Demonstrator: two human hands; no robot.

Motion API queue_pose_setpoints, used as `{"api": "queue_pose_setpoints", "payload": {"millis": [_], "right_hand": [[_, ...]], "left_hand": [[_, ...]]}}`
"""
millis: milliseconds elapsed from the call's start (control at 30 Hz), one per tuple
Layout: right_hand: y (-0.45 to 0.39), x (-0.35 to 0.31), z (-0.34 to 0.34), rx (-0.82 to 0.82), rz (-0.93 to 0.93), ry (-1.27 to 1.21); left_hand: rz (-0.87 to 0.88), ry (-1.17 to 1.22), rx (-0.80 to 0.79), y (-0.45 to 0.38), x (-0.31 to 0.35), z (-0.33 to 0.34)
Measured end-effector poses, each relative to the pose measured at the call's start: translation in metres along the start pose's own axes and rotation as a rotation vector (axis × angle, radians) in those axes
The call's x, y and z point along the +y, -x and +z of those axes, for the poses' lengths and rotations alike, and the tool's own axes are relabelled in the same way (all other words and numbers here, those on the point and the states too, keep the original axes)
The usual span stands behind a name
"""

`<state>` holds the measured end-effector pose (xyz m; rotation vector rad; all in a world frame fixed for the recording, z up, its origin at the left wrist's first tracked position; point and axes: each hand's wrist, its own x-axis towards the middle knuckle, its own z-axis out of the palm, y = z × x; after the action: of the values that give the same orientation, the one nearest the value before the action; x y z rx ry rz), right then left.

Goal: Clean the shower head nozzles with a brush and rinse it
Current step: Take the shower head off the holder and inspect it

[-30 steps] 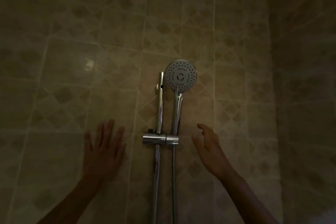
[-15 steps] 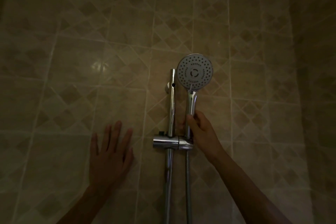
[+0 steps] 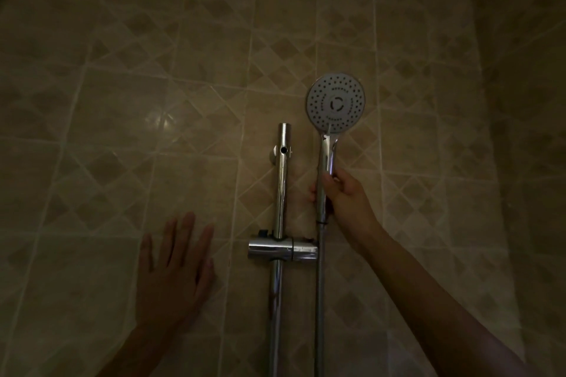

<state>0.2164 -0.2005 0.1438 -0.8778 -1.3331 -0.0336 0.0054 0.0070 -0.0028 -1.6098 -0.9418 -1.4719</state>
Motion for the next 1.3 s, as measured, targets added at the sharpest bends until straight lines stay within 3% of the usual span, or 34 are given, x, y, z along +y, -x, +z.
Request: {"api": "queue_pose_setpoints", "payload": {"millis": [267,633,900,1100,1167,1300], "right_hand": [[0.024,0.001,-0.044,0.026,0.078,-0.026],[0.168,0.036,-0.05,-0.007,0.237,-0.074],[0.273,0.047,-0.039,0.001,0.454,-0.161],[0.332,0.044,-0.035,0.035,0.676,-0.238],[0.352,0.043,-0.038,-0.001,0.752,-0.231],[0.384,0.04,-0.041,-0.074,0.822,-0.2]], "left_hand": [[0.006,-0.031,-0.018,0.001,-0.002,0.002],[0.0,-0.001,-0.257,-0.003,-0.008,-0.019],[-0.037,0.177,-0.515,-0.016,-0.009,-0.058],[-0.08,0.451,-0.554,0.011,-0.027,-0.085],[-0.159,0.587,-0.596,0.035,-0.031,-0.095],[-0.523,0.661,-0.708,0.103,-0.026,-0.132]]}}
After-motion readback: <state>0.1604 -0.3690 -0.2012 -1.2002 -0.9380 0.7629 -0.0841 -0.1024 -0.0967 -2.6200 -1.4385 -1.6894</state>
